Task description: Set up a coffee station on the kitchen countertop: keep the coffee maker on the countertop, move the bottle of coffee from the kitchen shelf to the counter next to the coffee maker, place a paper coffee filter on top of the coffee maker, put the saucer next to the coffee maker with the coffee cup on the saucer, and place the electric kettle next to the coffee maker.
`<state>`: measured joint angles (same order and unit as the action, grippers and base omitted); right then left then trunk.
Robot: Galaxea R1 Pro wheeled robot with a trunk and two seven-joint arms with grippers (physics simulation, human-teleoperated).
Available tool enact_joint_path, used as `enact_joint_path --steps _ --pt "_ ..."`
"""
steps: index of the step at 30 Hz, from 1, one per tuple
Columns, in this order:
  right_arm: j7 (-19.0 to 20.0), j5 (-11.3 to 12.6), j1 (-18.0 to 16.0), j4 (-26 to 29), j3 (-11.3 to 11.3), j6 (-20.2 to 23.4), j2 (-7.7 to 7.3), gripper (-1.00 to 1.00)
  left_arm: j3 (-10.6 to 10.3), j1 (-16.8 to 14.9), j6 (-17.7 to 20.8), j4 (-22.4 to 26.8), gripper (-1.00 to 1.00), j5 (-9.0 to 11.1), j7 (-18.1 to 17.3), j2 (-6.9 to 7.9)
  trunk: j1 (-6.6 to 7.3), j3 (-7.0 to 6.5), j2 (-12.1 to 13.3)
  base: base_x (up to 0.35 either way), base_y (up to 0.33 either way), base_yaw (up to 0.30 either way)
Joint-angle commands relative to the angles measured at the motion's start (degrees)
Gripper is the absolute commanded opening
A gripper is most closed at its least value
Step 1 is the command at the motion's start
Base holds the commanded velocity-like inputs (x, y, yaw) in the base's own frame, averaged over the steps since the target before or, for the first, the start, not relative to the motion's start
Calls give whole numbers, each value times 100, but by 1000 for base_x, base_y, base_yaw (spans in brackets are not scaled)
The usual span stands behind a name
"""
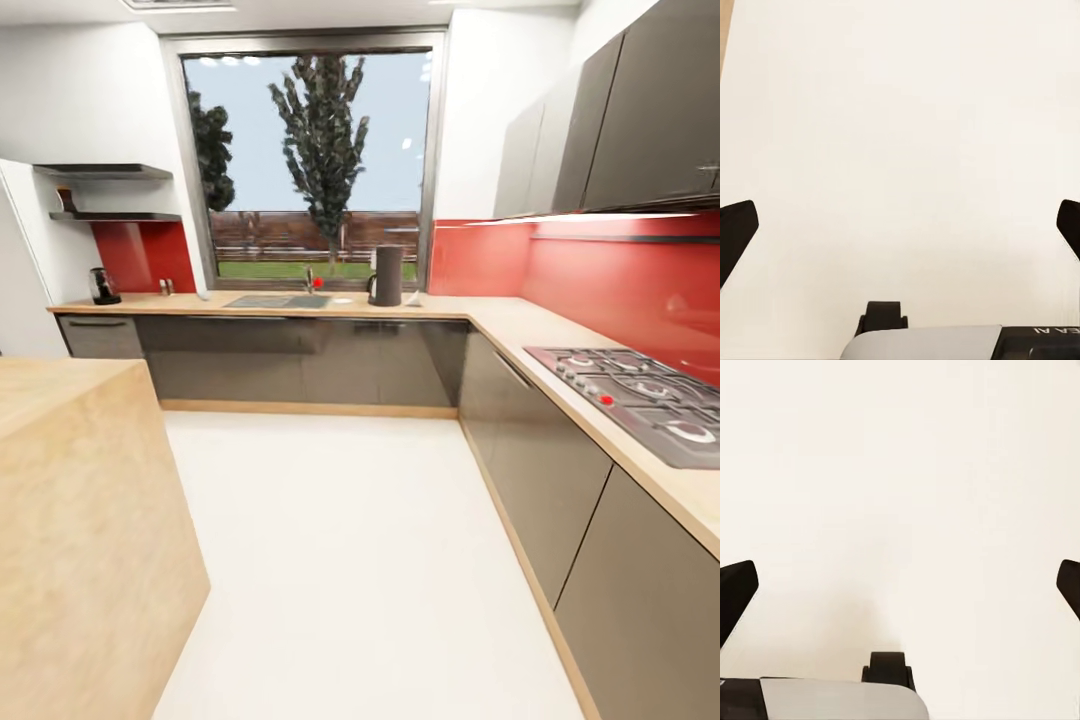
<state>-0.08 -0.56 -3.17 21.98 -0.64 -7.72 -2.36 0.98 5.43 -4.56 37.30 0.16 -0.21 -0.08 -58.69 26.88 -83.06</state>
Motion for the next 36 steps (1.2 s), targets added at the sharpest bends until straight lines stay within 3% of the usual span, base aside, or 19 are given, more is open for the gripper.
enact_joint_path --steps 1,15,36 --pt "-1 -6 -4 -5 -6 -18 -2 100 6 2 -9 6 100 1 -3 -1 -4 5 -2 329 0 0" --pt "-4 -6 -5 -10 -5 -19 -2 100 7 2 -9 6 100 1 2 -1 -4 5 -2 329 -4 0" --pt "-3 -6 -7 -10 -7 -19 -2 100 25 2 -9 6 100 1 3 -1 -4 5 -2 329 -98 0"
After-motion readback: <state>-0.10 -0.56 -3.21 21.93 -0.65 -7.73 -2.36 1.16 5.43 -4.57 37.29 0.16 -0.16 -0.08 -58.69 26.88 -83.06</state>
